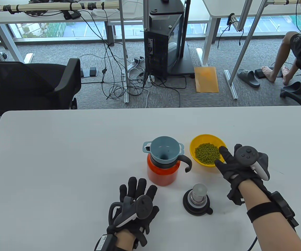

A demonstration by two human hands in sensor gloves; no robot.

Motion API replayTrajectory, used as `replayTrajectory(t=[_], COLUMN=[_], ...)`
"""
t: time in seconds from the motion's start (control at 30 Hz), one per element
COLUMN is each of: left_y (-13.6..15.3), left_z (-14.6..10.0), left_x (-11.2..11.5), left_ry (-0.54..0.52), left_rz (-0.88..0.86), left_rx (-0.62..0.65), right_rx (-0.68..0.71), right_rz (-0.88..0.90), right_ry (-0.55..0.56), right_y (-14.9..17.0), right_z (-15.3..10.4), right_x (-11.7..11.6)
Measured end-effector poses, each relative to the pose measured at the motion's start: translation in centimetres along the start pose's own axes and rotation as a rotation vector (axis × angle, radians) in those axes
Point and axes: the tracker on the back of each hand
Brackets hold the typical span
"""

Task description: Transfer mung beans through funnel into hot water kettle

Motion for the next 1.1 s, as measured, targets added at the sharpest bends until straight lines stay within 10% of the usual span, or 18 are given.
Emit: replayTrajectory(t=[0.3, 0.57, 1.1], left_y=[0.1, 0.6, 0.7], left_z=[0.1, 0.1, 0.3], left_x=[0.0, 0.0, -0.1], left_ry=[-0.016, -0.01, -0.015], left_rz=[-0.022, -0.048, -0.07], left_rx=[-0.01, -0.05, -0.054], right_rx=[-0.132, -0.222, -0.102], right_rz=[0.263, 0.421, 0.635], right_ry=[-0.069, 0.087, 0.248], right_y=[1.9, 2.0, -2.3], right_z=[1.8, 2.1, 0.2], right_x=[-2.2, -2.4, 3.6])
Point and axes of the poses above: the tracker on the back of each hand, its own y axis roughly to the little-finger side, its own z axis roughly from the wrist to the fingertips, x = y × z, and after that the axes turned 2 degrees about z, right-handed
